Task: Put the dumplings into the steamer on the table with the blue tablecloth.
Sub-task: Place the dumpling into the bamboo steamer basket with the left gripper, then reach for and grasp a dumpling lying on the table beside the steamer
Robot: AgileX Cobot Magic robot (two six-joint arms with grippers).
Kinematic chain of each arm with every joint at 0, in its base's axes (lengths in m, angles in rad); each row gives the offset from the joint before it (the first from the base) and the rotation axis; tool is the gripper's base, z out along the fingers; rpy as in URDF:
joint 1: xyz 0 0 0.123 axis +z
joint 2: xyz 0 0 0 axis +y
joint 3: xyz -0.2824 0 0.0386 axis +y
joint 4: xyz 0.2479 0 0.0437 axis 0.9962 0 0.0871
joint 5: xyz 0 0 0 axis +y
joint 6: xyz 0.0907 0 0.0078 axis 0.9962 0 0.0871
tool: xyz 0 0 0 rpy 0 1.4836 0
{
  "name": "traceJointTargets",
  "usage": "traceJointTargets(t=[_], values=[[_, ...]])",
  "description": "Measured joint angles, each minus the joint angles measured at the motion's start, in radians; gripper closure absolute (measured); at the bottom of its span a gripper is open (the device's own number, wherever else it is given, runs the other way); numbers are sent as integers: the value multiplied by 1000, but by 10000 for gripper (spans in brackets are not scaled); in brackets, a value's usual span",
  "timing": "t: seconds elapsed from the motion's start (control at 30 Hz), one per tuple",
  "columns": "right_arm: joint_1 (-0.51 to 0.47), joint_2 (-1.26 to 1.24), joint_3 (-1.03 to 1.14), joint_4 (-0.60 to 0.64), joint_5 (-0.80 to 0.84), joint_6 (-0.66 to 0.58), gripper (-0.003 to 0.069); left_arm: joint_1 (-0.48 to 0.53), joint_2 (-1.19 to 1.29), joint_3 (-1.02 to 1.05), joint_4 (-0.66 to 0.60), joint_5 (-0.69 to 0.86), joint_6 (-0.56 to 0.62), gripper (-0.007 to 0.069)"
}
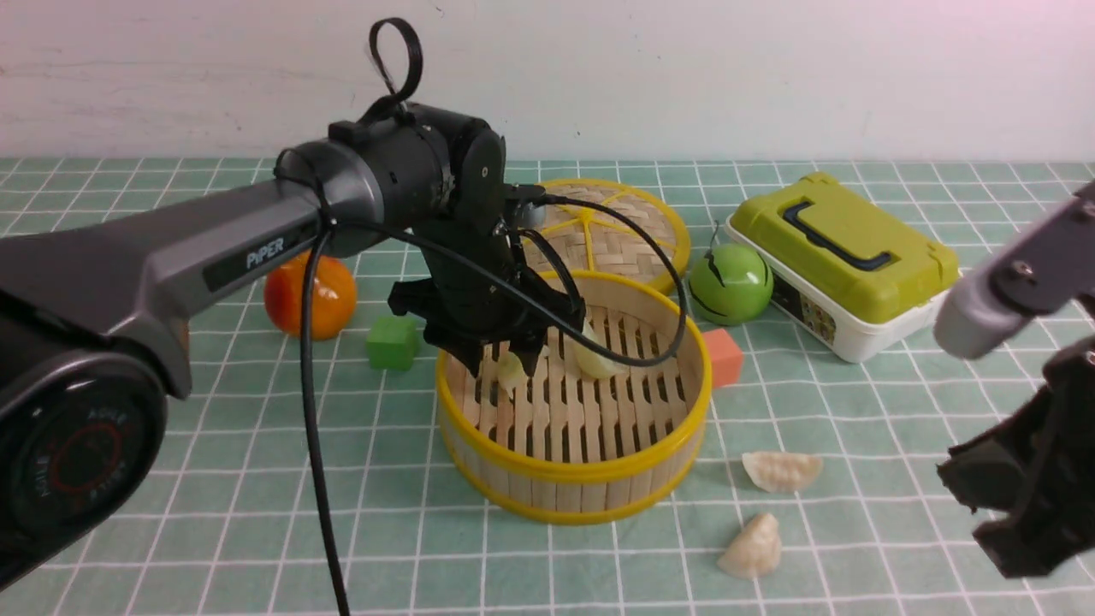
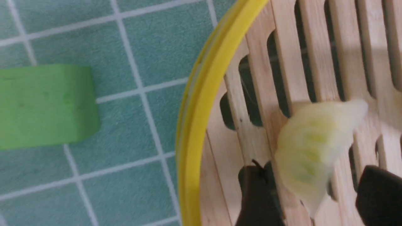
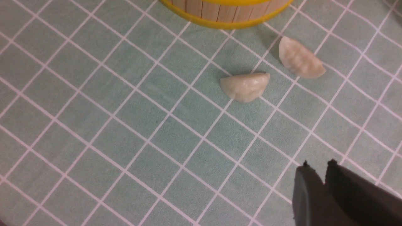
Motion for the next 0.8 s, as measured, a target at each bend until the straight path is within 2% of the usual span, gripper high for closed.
traceJointTargets(t=[0.07,0.2,0.3,0.33,0.37,0.4,0.43,0.47,0.53,0.67,0.73,0.8], values=[[-13,90,-76,-3,24,0,573,0,-60,-27,28,67,1,188],[-74,184,-154,28,39,-2,573,0,-161,-40,79,148,18,239],[-155,276,-216,105,56,-56,573,0,-282,-31,113,223,29,356],[-183,320,-236,140,68,-98,573,0,-350,-13,116,233,31,422],[-191,326,-242,145,69,-104,573,0,-359,1,116,236,31,431],[-213,380,-261,189,77,-161,573,0,-432,46,108,242,32,517],[-215,380,-263,194,77,-161,573,0,-441,62,106,242,33,517],[-221,426,-274,216,77,-206,571,0,-507,119,93,242,34,588],[-221,463,-281,230,73,-244,561,0,-576,198,69,234,38,636],[-221,568,-282,239,32,-385,479,0,-779,485,10,175,56,638],[-221,608,-282,240,-2,-466,409,0,-868,617,-11,130,73,638],[-221,652,-282,245,-49,-551,307,0,-944,738,-23,83,82,638]])
